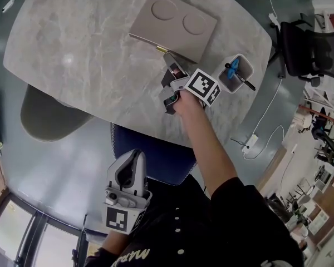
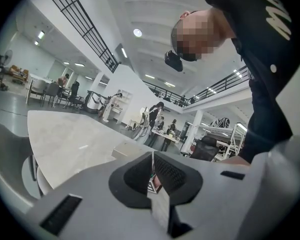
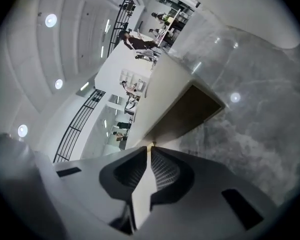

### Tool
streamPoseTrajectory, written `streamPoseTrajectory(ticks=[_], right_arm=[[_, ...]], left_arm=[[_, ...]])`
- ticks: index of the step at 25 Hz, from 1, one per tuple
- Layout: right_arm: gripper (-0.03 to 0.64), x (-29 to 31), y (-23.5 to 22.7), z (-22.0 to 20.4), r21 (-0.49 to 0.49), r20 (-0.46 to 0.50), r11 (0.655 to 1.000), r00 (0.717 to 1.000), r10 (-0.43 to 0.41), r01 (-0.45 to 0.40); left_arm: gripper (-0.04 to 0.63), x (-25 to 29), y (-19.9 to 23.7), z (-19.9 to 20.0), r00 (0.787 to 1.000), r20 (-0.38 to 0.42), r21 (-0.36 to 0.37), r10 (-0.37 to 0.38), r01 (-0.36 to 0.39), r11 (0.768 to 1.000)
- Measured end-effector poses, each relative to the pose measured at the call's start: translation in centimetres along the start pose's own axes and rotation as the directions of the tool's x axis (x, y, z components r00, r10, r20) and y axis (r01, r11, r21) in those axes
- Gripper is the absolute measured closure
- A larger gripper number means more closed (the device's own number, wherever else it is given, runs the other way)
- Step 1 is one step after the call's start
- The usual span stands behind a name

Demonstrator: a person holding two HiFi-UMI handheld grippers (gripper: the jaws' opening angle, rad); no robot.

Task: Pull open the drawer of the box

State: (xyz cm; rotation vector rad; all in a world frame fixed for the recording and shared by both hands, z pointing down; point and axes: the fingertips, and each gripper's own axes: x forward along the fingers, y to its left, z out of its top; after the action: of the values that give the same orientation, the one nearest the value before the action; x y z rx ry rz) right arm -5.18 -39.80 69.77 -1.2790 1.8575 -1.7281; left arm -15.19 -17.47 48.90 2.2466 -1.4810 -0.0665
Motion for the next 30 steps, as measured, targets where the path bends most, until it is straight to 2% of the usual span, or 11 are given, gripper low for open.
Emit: streamPoseTrajectory(ticks=[4, 8, 12, 18, 23, 30], right_arm=[[0.612, -0.1, -0.4, -0.1, 0.073, 0.001, 0.997, 1.000, 0.001, -0.001], [0.586, -0.3, -0.7, 0.0, 0.104, 0.005, 0.994, 1.000, -0.020, 0.020], [0.581, 0.5, -1.1, 0.4, 0.180, 0.018, 0.984, 1.000, -0.002, -0.001], [0.593, 0.9, -1.1, 0.4, 0.201, 0.004, 0.980, 1.000, 0.008, -0.009], [0.595, 0.4, -1.0, 0.1, 0.157, -0.024, 0.988, 1.000, 0.002, 0.001], [0.595, -0.7, -0.9, -1.7, 0.152, -0.053, 0.988, 0.999, -0.007, 0.015]], left_arm=[[0.575, 0.1, 0.3, -0.4, 1.000, -0.010, -0.006, -0.004, 0.004, 1.000], [0.575, 0.3, 0.5, -0.7, 1.000, -0.017, -0.014, -0.005, 0.005, 1.000], [0.575, 0.7, 0.4, -0.8, 1.000, -0.023, -0.019, -0.011, 0.011, 1.000], [0.575, 0.8, 0.7, -1.3, 0.999, -0.040, -0.022, -0.005, 0.004, 1.000], [0.575, 0.9, 0.3, -1.0, 0.999, -0.033, -0.015, -0.009, 0.008, 1.000], [0.575, 0.6, -0.4, -0.5, 1.000, -0.023, -0.003, -0.013, 0.013, 1.000]])
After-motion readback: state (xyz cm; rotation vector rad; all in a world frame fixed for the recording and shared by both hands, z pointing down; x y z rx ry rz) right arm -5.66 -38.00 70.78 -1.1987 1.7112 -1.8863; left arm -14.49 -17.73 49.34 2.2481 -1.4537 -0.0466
